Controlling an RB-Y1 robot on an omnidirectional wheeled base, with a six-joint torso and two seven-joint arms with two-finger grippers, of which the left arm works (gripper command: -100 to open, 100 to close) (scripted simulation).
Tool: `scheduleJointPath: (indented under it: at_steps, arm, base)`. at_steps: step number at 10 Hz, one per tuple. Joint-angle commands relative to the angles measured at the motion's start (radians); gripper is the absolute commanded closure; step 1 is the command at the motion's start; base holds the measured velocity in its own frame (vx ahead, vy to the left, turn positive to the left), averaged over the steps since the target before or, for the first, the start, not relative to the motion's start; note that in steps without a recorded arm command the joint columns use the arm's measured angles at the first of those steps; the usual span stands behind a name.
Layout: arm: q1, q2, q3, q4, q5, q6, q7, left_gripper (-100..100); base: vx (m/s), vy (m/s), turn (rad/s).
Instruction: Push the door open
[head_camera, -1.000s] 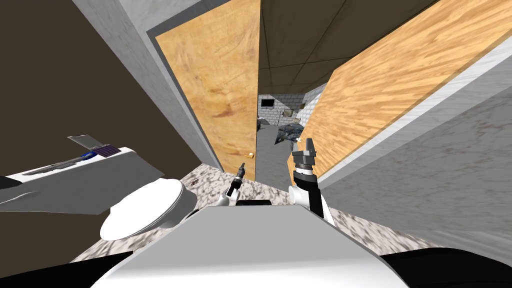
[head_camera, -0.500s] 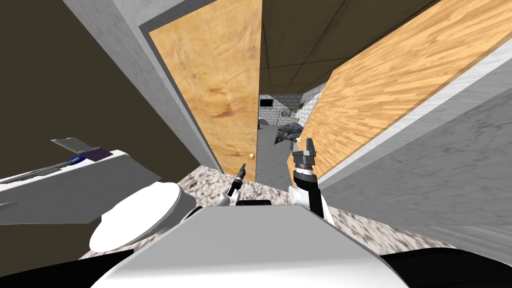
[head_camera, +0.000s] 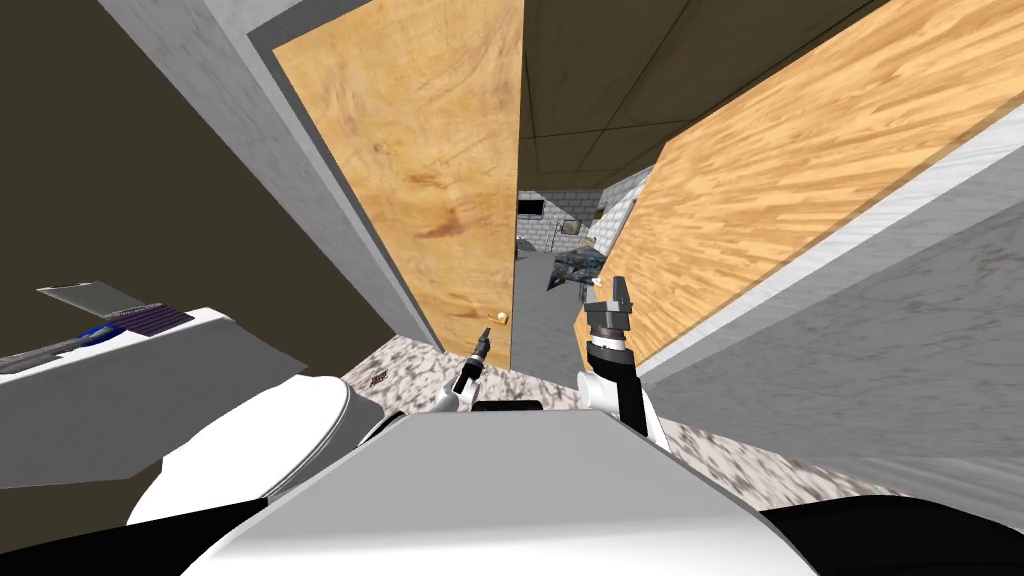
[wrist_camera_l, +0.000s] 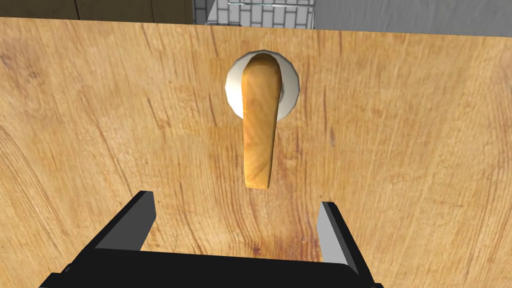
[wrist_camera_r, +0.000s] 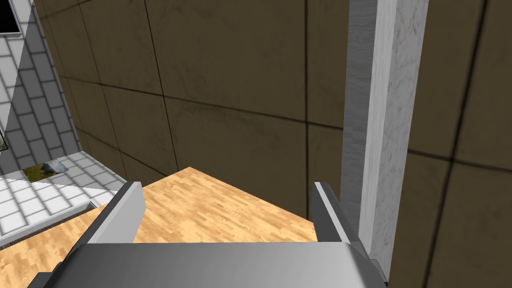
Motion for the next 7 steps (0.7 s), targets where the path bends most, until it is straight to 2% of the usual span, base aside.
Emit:
scheduleJointPath:
  at_steps: [1, 4, 6, 7]
  arm:
    - [-0.002, 0.004, 0.003, 0.006, 0.001, -0.003, 0.0, -100]
    - [-0.001, 0.0, 0.009, 0.009, 0.003, -0.007, -0.002, -100]
    - [-0.001, -0.013, 0.014, 0.012, 0.004, -0.009, -0.004, -100]
    - [-0.004, -0.01, 0.013, 0.016, 0.004, -0.01, -0.003, -100]
  base:
    - [0.188, -0.045, -0.026]
    - [0.196, -0.053, -0.028]
    - [0.205, -0.062, -0.028]
    - [0.084, -0.017, -0.001]
